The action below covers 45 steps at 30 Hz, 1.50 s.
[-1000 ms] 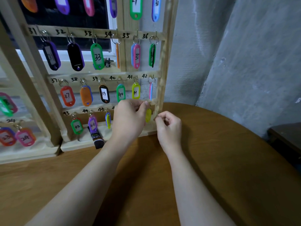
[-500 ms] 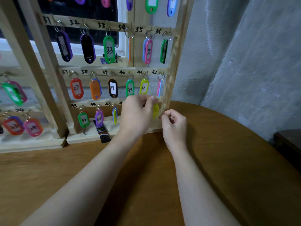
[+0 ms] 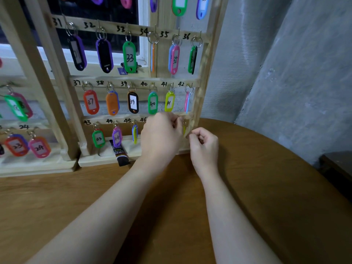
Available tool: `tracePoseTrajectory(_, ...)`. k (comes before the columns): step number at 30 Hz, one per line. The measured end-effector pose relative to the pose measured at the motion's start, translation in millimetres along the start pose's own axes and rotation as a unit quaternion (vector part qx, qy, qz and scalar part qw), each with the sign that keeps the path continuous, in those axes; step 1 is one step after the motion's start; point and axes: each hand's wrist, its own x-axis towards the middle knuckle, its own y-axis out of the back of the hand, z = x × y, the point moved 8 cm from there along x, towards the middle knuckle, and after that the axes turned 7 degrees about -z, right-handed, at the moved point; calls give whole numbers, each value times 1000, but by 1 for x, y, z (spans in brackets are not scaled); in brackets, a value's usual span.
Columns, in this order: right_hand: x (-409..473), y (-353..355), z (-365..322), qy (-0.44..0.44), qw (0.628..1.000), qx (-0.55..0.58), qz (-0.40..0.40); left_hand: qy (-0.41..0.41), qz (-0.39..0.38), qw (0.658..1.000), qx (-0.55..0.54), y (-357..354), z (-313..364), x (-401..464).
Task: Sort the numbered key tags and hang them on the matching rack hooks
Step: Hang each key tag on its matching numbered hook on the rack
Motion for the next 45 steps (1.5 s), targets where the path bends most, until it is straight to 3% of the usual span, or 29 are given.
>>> tracePoseTrajectory(11,-3,3,-2,-2,1000,-12,8,-46,-35,997,57,15,3,-18)
tracePoseTrajectory(18,-12,2,-8,1,999,-44,19,-32,-97,977,187,84,-55,-71)
tracePoseTrajectory(24,-60,-60,-50,60,977,-181,-95,-7,-100,978,183,137,-121,-114)
tracePoseTrajectory(29,-89,-115,-43,-27,932,-305,-195,-54,-118,963,237,124,-130,-135)
tracePoseTrajectory(33,-94,-135,-46,-35,916,-361,-172,-62,-187,945,262,110,-133,-137)
tracePoseTrajectory(36,-95,-148,-51,18,893,-422,-155,-36,-228,933,275,104,-138,-137)
tracePoseTrajectory(41,-94,-149,-50,69,874,-462,-136,-26,-236,930,281,102,-139,-136)
tracePoseTrajectory(45,-95,-147,-51,80,880,-455,-114,-22,-234,931,279,100,-139,-135)
